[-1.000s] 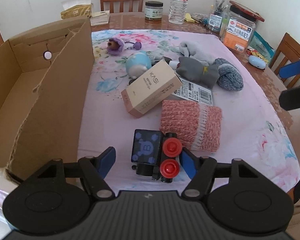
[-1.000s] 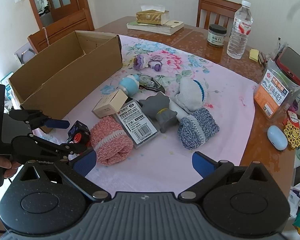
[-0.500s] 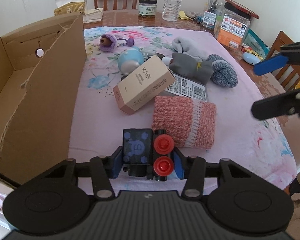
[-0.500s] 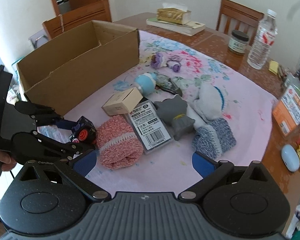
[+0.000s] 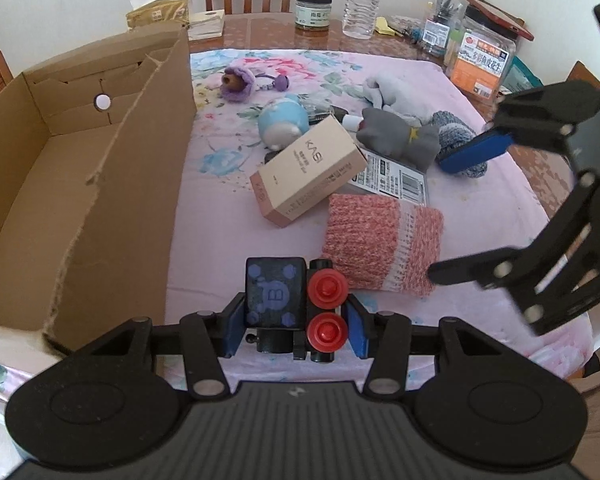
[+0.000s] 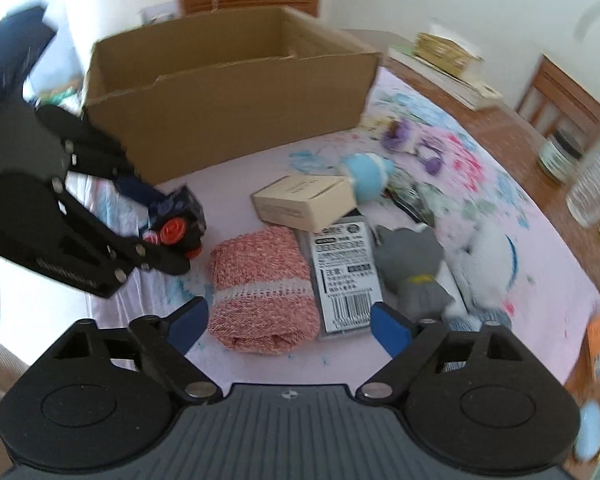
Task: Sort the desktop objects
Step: 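Grasp the pink knit sock with the right tool and lift it, then carry the toy car and pink sock into the box and release both, then withdraw both tools from the box back toward the remaining items, then grasp the KASI box with the left tool while the right tool grasps the blue-grey sock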
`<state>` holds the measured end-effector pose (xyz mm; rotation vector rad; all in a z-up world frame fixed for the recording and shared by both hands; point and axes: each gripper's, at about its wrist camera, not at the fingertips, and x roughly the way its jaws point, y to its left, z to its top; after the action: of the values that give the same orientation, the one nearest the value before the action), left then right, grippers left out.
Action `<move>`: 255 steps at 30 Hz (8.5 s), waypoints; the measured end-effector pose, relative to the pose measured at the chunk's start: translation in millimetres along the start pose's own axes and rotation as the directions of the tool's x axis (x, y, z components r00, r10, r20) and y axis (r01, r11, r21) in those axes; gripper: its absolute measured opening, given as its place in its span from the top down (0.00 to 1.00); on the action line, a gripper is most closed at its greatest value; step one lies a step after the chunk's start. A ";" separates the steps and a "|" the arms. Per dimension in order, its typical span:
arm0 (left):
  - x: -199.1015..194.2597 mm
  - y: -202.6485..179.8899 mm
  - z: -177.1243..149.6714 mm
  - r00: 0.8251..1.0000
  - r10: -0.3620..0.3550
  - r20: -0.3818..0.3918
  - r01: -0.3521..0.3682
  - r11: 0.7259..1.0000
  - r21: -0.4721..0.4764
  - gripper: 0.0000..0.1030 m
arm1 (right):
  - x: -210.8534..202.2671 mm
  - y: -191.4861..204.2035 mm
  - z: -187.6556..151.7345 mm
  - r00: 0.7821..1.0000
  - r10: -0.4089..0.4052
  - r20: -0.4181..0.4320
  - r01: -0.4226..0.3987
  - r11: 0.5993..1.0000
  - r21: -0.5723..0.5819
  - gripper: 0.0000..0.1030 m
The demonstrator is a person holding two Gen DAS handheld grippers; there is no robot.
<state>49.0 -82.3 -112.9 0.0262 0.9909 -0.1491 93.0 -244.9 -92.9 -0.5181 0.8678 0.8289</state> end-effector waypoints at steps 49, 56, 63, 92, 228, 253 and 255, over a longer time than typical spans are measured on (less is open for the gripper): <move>-90.6 10.6 35.4 0.996 -0.035 0.084 0.029 0.997 0.071 0.52 | -29.8 8.4 38.3 0.994 0.085 0.063 -0.076 0.989 -0.126 0.36; -106.7 27.6 41.7 0.991 -0.036 0.126 0.024 0.995 0.094 0.52 | -40.5 14.5 57.8 0.992 0.071 0.101 -0.058 0.990 -0.126 0.36; -114.8 49.7 45.9 0.988 -0.029 0.152 0.013 0.994 0.106 0.52 | -40.8 21.9 82.8 0.989 0.054 0.139 -0.037 0.992 -0.124 0.36; -88.0 158.5 47.2 0.988 0.055 0.145 -0.062 0.997 0.039 0.52 | 16.9 60.1 181.4 0.980 0.019 0.198 0.001 0.995 -0.099 0.36; 59.3 0.0 73.3 0.999 0.040 0.000 -0.038 0.933 -0.358 0.08 | -31.4 -59.0 -35.0 0.994 -0.082 0.075 0.066 0.979 0.193 0.00; 43.8 -10.7 77.3 0.996 0.075 0.049 -0.058 0.956 -0.289 0.19 | 12.8 -127.6 -52.3 0.999 -0.038 -0.013 0.040 0.964 0.262 0.00; 40.5 -12.7 78.0 0.994 0.086 0.062 -0.066 0.958 -0.280 0.19 | 16.0 -129.0 -50.6 0.999 -0.035 -0.013 0.037 0.966 0.257 0.00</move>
<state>133.9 -106.4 -103.3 -0.1976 0.9285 0.0608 180.0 -349.0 -125.2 -0.3083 0.9552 0.6686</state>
